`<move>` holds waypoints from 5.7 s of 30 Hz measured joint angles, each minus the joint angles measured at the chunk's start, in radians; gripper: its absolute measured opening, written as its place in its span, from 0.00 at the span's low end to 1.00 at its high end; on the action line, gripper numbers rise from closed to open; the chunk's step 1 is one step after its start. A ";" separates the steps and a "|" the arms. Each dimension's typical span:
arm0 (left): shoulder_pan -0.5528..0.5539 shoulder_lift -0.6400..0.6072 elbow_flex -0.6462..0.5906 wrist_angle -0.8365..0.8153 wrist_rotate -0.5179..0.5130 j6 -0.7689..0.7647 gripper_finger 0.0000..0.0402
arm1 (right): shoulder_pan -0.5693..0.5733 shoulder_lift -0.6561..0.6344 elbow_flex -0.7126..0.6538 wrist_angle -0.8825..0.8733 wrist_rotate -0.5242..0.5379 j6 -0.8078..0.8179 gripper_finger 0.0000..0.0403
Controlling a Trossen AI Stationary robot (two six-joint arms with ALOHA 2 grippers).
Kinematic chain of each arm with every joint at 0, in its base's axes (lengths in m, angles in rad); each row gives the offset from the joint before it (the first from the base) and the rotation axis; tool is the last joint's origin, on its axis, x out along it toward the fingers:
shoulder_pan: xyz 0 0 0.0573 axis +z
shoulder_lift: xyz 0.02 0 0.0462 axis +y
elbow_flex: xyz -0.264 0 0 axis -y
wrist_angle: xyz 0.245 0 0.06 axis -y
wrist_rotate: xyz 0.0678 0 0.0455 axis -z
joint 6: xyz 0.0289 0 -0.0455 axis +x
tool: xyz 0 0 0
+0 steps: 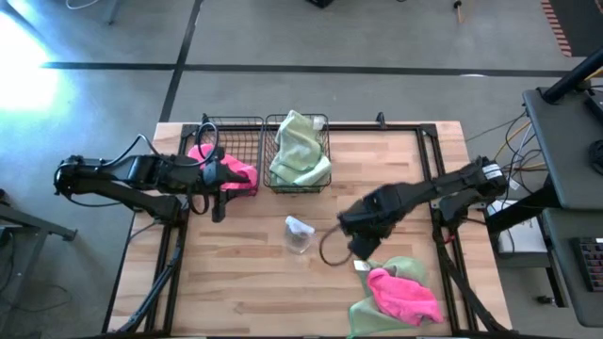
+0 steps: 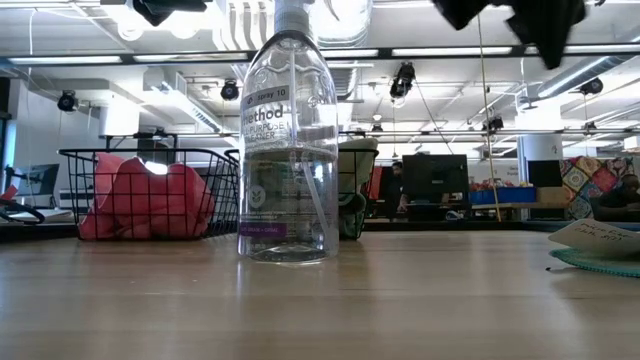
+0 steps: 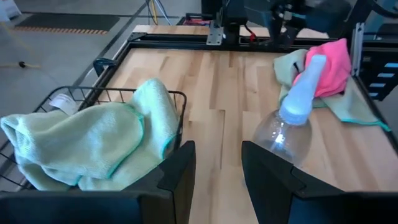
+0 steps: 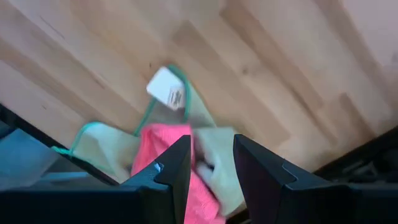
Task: Sort microfiber towel by color & place in baskets
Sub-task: Put the pink microfiber towel into the left black wire basket
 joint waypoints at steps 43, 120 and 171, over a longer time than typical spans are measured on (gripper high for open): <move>-0.097 0.005 0.000 0.075 0.151 -0.108 0.29 | 0.474 0.001 -0.404 0.504 -0.035 0.718 0.28; -0.097 -0.016 0.092 -0.006 0.133 0.127 0.29 | -0.237 0.001 0.273 0.734 0.507 -0.500 0.02; -0.095 -0.301 0.295 -0.442 -0.090 0.297 0.29 | -0.599 0.612 0.771 1.337 -0.254 -0.589 0.02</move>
